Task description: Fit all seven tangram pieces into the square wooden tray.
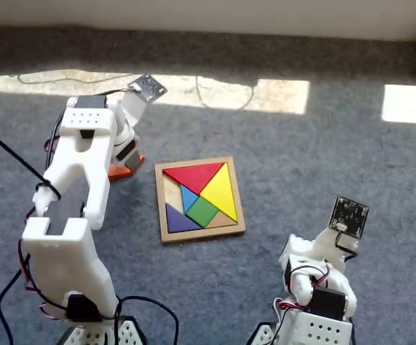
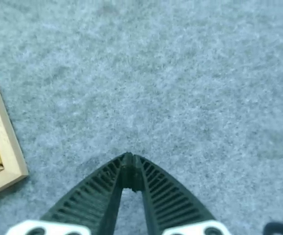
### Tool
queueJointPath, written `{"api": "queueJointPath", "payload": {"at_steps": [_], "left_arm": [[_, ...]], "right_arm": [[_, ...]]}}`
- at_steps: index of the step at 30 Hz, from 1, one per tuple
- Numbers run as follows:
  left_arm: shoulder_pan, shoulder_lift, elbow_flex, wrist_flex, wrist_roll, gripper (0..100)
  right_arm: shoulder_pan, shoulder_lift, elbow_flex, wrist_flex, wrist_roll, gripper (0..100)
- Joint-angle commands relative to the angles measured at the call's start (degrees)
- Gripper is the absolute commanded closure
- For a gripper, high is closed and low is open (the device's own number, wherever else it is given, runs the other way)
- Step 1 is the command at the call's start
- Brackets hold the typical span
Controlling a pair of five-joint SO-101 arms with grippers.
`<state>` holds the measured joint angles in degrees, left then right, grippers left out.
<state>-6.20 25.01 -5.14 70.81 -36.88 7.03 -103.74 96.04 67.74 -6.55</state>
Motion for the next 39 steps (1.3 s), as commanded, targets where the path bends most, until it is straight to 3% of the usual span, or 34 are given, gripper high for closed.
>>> {"api": "queueJointPath", "payload": {"at_steps": [1,15,25,33,39], "left_arm": [[-0.57,3.03,-5.67,3.16,-2.55,81],[-1.63,11.56,-13.23,7.21,-2.64,81],[-1.54,11.56,-15.78,10.64,-2.37,99],[-0.4,11.56,-31.78,27.6,10.64,99],[0.92,11.56,-34.15,29.98,16.88,99]], "right_arm": [[0.48,-0.66,6.46,-1.1,-0.62,99.5],[0.48,-0.66,6.46,-1.19,-0.62,99.5],[0.57,-0.66,6.46,-1.19,-0.62,99.5],[0.57,-0.66,6.46,-1.19,-0.62,99.5],[0.57,-0.66,6.46,-1.19,-0.62,99.5]]}}
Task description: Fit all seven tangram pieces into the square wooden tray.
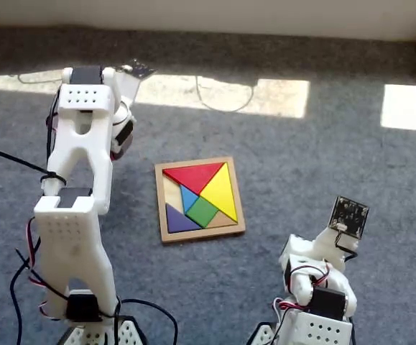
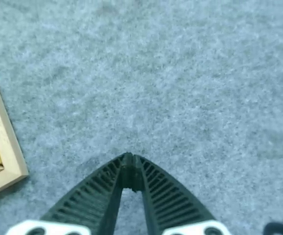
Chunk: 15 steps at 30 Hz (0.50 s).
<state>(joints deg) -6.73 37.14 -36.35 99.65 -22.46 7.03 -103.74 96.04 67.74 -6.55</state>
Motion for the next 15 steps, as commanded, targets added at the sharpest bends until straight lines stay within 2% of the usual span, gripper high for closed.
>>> {"api": "queueJointPath", "payload": {"at_steps": [1,7,15], "left_arm": [[1.54,-0.57,-2.95,1.14,3.16,99],[3.21,-0.57,-2.86,1.32,6.51,99],[6.02,-0.66,-2.86,1.32,6.33,99]], "right_arm": [[0.57,-0.66,6.46,-1.19,-0.62,99.5],[0.57,-0.66,6.46,-1.19,-0.62,99.5],[0.57,-0.66,6.46,-1.27,-0.62,99.5]]}}
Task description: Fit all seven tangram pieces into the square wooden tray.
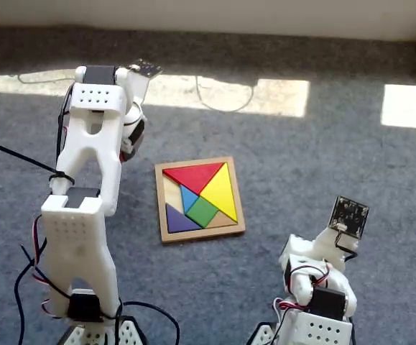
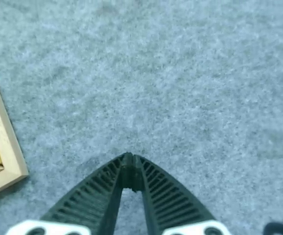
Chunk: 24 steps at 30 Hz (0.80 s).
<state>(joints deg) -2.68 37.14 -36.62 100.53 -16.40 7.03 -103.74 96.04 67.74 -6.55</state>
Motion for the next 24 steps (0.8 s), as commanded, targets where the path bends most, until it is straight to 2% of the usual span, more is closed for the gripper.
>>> {"api": "queueJointPath", "payload": {"at_steps": [1,4,13,15,20,24], "left_arm": [[2.24,-0.66,-2.59,0.44,0.26,99],[2.95,-1.89,-2.07,0.44,0.7,99],[11.91,-12.79,15.78,-0.18,12.84,99],[13.58,-13.14,18.68,-2.37,15.91,99],[14.37,-13.05,22.9,-7.21,23.47,99],[14.37,-13.05,23.16,-7.03,24.88,99]], "right_arm": [[0.57,-0.66,6.46,-1.27,-0.62,99.5],[0.57,-0.66,6.46,-1.27,-0.62,99.5],[0.57,-0.66,6.46,-1.36,-0.62,99.5],[0.57,-0.66,6.46,-1.36,-0.62,99.5],[0.57,-0.66,6.46,-1.36,-0.62,99.5],[0.57,-0.66,6.46,-1.36,-0.53,99.5]]}}
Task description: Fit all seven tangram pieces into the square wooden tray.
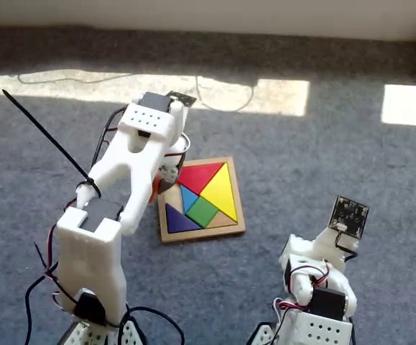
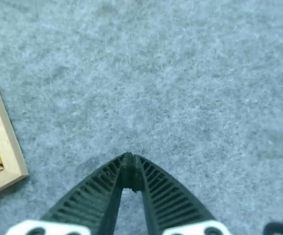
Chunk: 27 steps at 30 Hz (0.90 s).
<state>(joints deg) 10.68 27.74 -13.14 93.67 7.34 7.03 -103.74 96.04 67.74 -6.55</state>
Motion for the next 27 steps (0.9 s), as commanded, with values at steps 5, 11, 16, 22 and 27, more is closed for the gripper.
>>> {"api": "queueJointPath", "payload": {"at_steps": [5,11,16,22,27], "left_arm": [[2.15,-3.65,-0.22,-0.18,1.32,89],[5.85,-3.91,-0.84,-0.26,7.82,85],[8.57,-3.82,-4.0,0.0,12.75,85],[9.27,-3.82,-10.95,6.07,12.75,85],[7.16,-4.26,-10.77,6.95,12.66,86]], "right_arm": [[0.57,-0.66,6.46,-1.36,-0.53,99.5],[0.57,-0.66,6.46,-1.36,-0.53,99.5],[0.57,-0.66,6.46,-1.36,-0.53,99.5],[0.57,-0.66,6.46,-1.36,-0.53,99.5],[0.57,-0.66,6.46,-1.36,-0.44,99.5]]}}
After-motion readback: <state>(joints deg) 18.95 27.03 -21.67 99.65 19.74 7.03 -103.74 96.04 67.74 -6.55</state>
